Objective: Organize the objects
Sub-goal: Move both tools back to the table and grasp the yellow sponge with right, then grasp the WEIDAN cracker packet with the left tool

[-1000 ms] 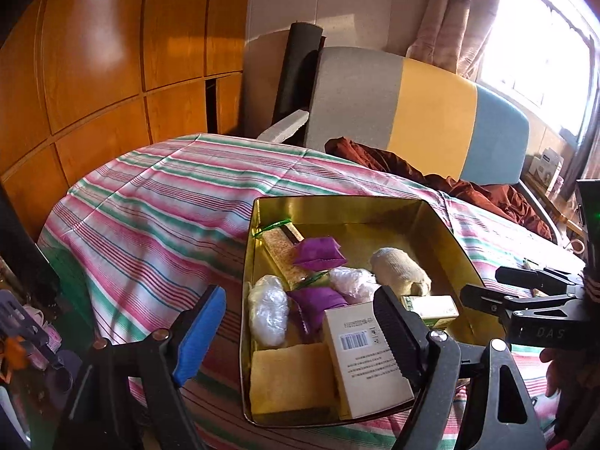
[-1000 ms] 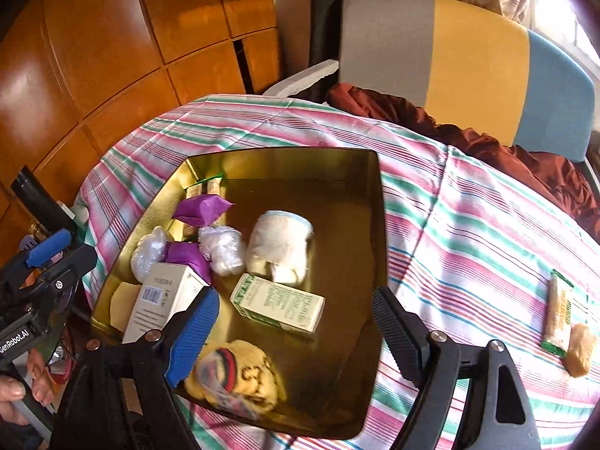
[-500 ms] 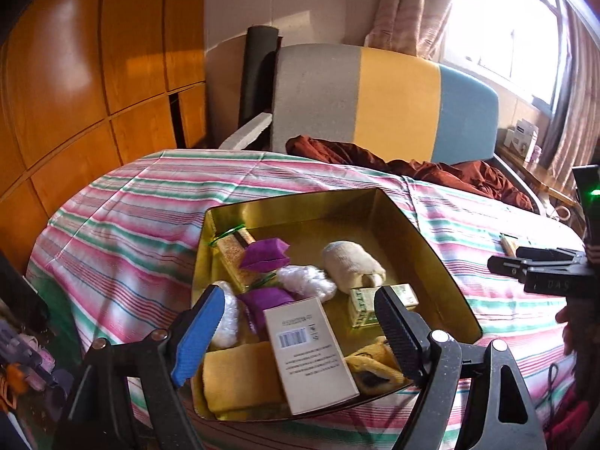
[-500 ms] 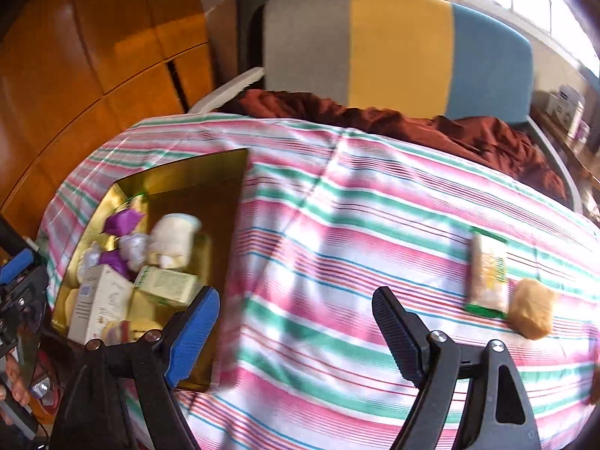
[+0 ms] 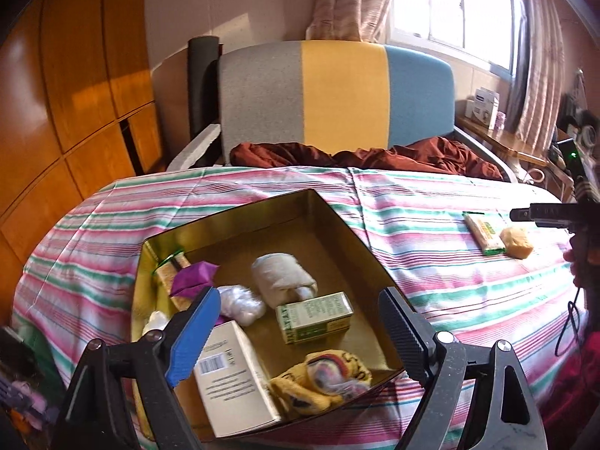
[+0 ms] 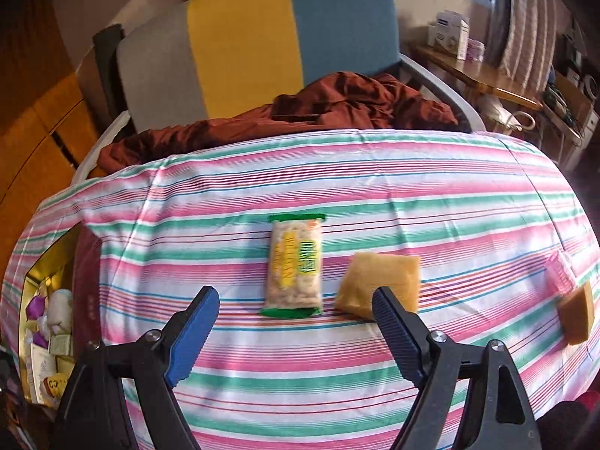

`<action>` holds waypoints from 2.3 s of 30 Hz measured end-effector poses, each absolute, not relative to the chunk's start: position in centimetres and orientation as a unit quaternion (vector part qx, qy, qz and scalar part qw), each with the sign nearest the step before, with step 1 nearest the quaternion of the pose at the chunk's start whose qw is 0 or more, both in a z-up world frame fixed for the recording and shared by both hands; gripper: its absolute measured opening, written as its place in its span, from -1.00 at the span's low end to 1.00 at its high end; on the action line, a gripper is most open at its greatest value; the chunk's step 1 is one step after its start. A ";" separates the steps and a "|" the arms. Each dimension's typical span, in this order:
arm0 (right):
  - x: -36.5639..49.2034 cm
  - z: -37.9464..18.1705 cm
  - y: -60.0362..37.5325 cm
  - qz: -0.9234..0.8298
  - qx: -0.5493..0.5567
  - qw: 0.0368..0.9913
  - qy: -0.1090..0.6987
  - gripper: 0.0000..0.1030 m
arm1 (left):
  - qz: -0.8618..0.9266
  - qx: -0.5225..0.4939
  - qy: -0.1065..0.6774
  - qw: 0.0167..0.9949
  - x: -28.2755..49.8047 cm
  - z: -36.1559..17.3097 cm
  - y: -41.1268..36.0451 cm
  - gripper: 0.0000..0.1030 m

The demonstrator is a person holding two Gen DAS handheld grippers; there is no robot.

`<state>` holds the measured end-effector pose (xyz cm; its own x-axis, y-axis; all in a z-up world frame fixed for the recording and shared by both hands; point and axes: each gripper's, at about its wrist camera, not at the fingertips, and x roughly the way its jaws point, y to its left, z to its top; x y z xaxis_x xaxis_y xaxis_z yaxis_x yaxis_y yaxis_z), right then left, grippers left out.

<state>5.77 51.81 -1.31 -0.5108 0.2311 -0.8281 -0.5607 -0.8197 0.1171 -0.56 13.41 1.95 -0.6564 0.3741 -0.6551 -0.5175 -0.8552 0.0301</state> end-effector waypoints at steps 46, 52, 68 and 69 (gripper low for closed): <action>8.2 -7.7 61.8 0.749 -0.496 0.339 0.277 0.20 | 0.809 -0.364 0.229 0.400 2.0 -2.5 37.9 0.71; 8.5 -8.1 62.1 0.743 -0.503 0.339 0.283 0.20 | 0.803 -0.374 0.232 0.402 1.3 -3.5 39.9 0.71; 9.0 -8.3 62.6 0.738 -0.505 0.336 0.297 0.22 | 0.777 -0.414 0.210 0.425 -1.9 -5.2 45.7 0.71; 9.0 -8.3 62.7 0.738 -0.505 0.336 0.297 0.22 | 0.774 -0.419 0.201 0.429 -2.2 -5.2 46.1 0.70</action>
